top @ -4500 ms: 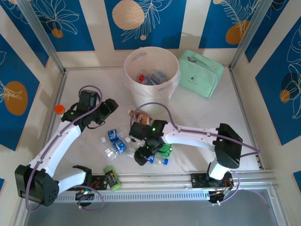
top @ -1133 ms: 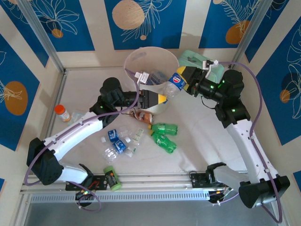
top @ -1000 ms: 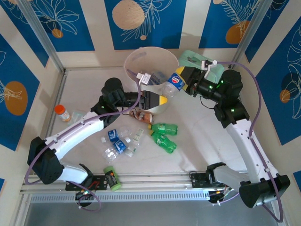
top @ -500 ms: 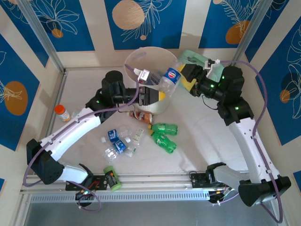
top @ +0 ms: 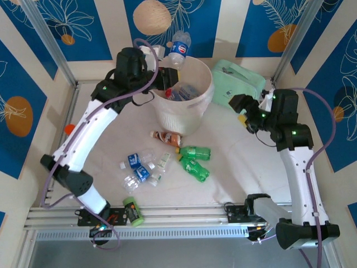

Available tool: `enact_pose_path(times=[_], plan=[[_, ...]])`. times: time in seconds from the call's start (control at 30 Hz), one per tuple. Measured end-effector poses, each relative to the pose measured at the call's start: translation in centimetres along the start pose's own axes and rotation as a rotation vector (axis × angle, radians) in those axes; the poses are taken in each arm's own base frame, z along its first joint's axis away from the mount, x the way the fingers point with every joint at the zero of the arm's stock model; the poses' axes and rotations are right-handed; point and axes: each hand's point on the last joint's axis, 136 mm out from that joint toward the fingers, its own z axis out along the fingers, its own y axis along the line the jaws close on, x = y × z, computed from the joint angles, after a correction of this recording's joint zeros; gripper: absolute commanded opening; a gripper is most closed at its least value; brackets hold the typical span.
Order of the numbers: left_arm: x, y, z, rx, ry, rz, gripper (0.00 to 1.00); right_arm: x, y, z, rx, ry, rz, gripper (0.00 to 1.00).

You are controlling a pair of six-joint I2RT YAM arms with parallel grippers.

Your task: Put the plastic bottles in the bin

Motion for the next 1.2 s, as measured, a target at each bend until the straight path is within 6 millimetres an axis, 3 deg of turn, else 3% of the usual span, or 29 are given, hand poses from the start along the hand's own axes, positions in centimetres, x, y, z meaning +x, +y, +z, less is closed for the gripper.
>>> enact_pose_path(times=[0.17,0.3,0.5,0.7,0.87,1.0,1.13,1.2], plan=[[3.2,4.8,4.1,-0.145,0.144,-0.031,0.29,1.5,-2.3,0.5,0.051,0.043,0.03,0.88],[5.5,7.1,5.8,-0.216,0.229,-0.048,0.37,1.9,-3.0,0.8,0.069,0.059,0.037,0.88],[5.2,7.4,5.6,-0.241,0.224,-0.033,0.6,2.0,-3.3,0.9,0.073,0.063,0.029,0.87],[4.8,7.8,5.0,-0.273,0.205,-0.026,0.68,2.1,-3.5,1.0,0.077,0.065,0.031,0.87],[4.2,7.3,1.2,-0.307,0.154,-0.013,0.73,2.1,-3.5,1.0,0.077,0.066,0.028,0.87],[4.5,7.0,-4.6,-0.347,0.084,-0.016,0.74,2.1,-3.5,1.1,0.076,0.066,0.023,0.87],[7.0,8.0,-10.1,-0.391,0.045,-0.034,0.74,2.5,-4.2,1.6,0.085,0.079,0.029,0.88],[9.0,8.7,-11.4,-0.407,0.061,-0.042,0.71,2.9,-4.6,1.9,0.093,0.093,0.033,0.87]])
